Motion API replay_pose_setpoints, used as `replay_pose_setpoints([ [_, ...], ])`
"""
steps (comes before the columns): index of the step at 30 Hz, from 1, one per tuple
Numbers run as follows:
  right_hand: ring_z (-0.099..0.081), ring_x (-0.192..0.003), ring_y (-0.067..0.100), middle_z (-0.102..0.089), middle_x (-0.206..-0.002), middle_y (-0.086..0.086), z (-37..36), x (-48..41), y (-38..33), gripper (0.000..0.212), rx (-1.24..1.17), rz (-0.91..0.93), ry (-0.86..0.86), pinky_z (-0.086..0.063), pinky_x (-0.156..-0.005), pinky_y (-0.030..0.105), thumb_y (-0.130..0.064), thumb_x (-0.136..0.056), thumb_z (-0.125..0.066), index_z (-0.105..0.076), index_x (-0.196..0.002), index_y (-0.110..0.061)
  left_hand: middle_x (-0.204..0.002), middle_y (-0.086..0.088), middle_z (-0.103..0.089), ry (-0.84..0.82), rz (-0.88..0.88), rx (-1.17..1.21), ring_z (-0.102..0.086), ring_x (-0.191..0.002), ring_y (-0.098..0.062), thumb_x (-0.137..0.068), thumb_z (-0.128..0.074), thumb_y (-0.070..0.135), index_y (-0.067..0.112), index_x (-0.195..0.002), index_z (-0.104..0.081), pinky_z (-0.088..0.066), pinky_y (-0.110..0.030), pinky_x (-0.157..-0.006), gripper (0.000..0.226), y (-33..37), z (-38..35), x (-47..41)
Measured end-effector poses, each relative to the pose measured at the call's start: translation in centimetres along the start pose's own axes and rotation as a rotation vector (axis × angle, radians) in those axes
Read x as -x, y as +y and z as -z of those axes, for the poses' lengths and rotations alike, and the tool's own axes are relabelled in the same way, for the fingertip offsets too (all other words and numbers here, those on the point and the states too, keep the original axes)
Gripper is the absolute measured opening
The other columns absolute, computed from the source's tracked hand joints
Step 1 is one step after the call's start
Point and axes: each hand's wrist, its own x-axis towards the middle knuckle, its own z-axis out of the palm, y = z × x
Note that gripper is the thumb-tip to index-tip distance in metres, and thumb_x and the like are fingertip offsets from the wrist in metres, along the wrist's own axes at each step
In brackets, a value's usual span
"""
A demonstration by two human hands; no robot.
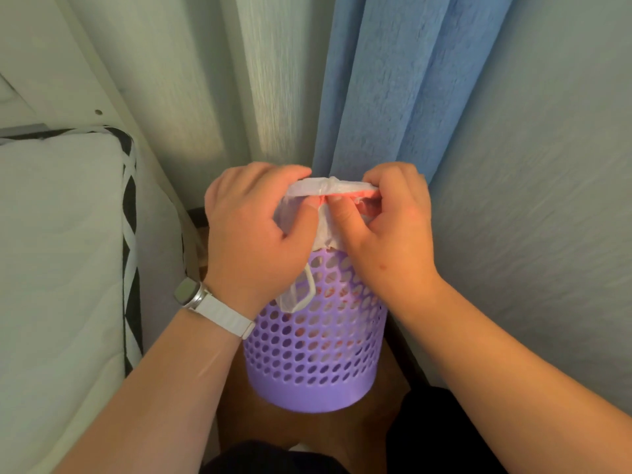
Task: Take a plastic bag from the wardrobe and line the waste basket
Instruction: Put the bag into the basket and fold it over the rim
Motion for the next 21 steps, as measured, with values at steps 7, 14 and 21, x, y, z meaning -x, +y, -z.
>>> replay_pose_setpoints([
  [7, -0.049, -0.091, 0.015, -0.054, -0.093, -0.004, -0.1, 0.3, -0.1, 0.033, -0.004, 0.028, -0.089, -0.042, -0.092, 0.058, -0.047, -0.085, -0.061, -0.06, -0.096, -0.016, -0.082, 0.01, -0.051, 0.047, 0.043, 0.029, -0.053, -0.077, -0.026, -0.088, -0.06, 0.025, 0.014, -0.084, -0.064, -0.044, -0.049, -0.075, 0.012, -1.1, -0.6, 0.6],
  [14, -0.053, -0.101, 0.017, -0.055, -0.107, -0.004, 1.5, 0.5, 1.8, 0.041, -0.046, 0.035, -0.049, -0.045, -0.092, 0.047, -0.041, -0.086, -0.064, -0.062, -0.112, -0.01, -0.081, 0.005, -0.055, 0.047, 0.099, 0.125, -0.051, -0.078, -0.02, -0.089, -0.06, 0.016, 0.009, -0.084, -0.063, -0.042, -0.042, -0.073, 0.008, -1.7, -1.0, 0.9],
  [21, -0.051, -0.09, 0.022, -0.05, -0.093, -0.005, 1.1, 0.1, 1.6, 0.033, -0.042, -0.1, 0.021, -0.046, -0.082, 0.048, -0.044, -0.082, -0.06, -0.058, -0.094, -0.014, -0.081, 0.002, -0.058, 0.02, 0.145, 0.227, -0.053, -0.08, -0.02, -0.09, -0.06, 0.014, 0.01, -0.084, -0.062, -0.045, -0.044, -0.073, 0.007, -0.6, -1.4, 1.2],
])
